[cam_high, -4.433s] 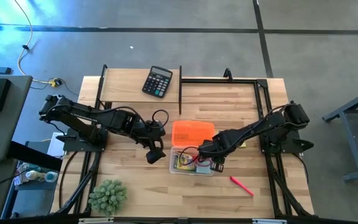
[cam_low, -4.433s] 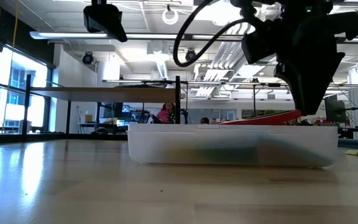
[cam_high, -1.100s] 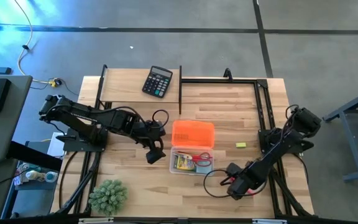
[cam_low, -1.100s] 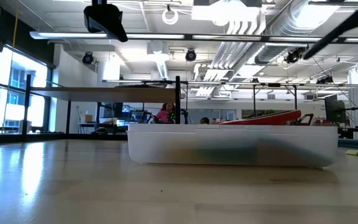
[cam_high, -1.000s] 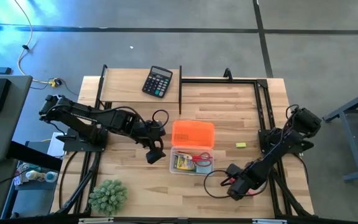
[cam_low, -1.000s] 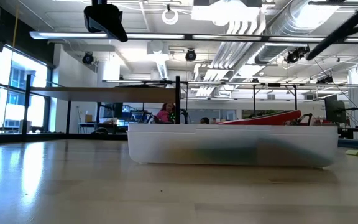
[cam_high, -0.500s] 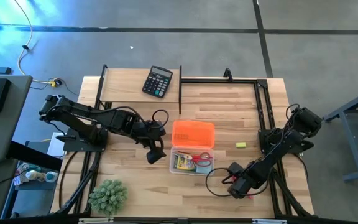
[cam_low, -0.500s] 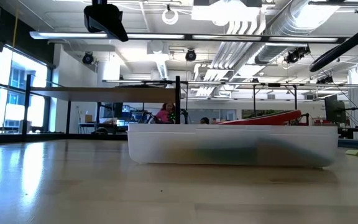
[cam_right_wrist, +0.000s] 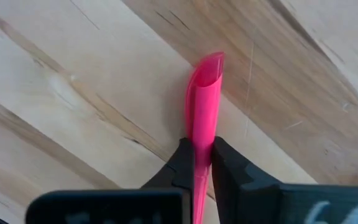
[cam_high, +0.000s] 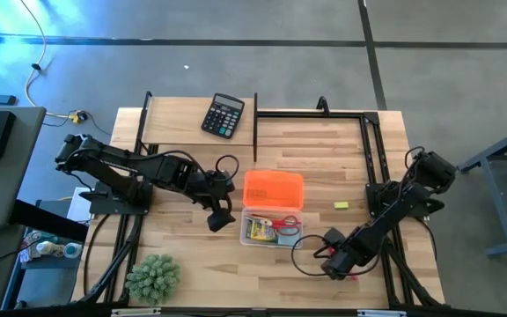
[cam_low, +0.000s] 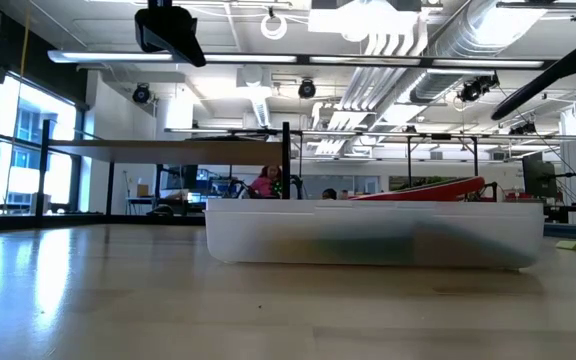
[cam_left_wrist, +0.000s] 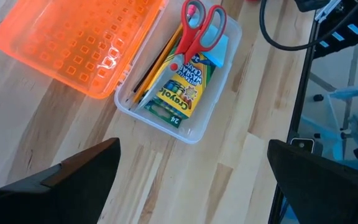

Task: Pack school essentials
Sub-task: Put the pink pen into the supply box

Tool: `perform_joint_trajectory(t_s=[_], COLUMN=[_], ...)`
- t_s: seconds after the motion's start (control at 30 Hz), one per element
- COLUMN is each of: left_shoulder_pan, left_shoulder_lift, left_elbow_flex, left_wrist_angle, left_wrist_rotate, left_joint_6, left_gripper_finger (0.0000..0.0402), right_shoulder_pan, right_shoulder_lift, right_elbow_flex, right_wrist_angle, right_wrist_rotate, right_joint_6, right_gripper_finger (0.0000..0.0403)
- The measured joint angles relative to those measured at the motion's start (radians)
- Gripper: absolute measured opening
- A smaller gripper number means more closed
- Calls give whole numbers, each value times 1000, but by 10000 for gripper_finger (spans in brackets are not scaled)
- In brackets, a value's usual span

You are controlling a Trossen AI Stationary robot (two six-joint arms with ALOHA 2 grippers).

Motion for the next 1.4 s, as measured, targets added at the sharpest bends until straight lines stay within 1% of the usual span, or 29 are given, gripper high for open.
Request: perform_joint_trajectory(t_s=[0.23,0.43,0.5,0.73,0.87,1.1,1.4], left_shoulder_pan=[0,1,7,52,82,148,198], left_shoulder_lift=[-6,-19,-22,-20,-20,-20,-20], left_elbow_flex=[0,-1,0,0,0,0,0], left_wrist_angle=[-8,-26,-26,-31,-31,-31,-60], left_wrist_rotate=[0,0,1,0,1,0,0], left_joint_6=[72,157,182,201,226,229,255], left_gripper_finger=[395,395,395,395,395,395,395], right_shoulder_pan=[-20,-77,-99,-185,-235,-309,-381], right_shoulder_lift=[7,6,6,4,3,3,2], right_elbow_flex=[59,124,151,248,280,326,407], right_wrist_angle=[11,32,32,34,34,41,40], right_wrist_rotate=[3,23,47,124,176,182,212], right_joint_6=[-53,-147,-185,-311,-376,-488,-645], right_gripper_finger=[12,12,12,12,12,12,12])
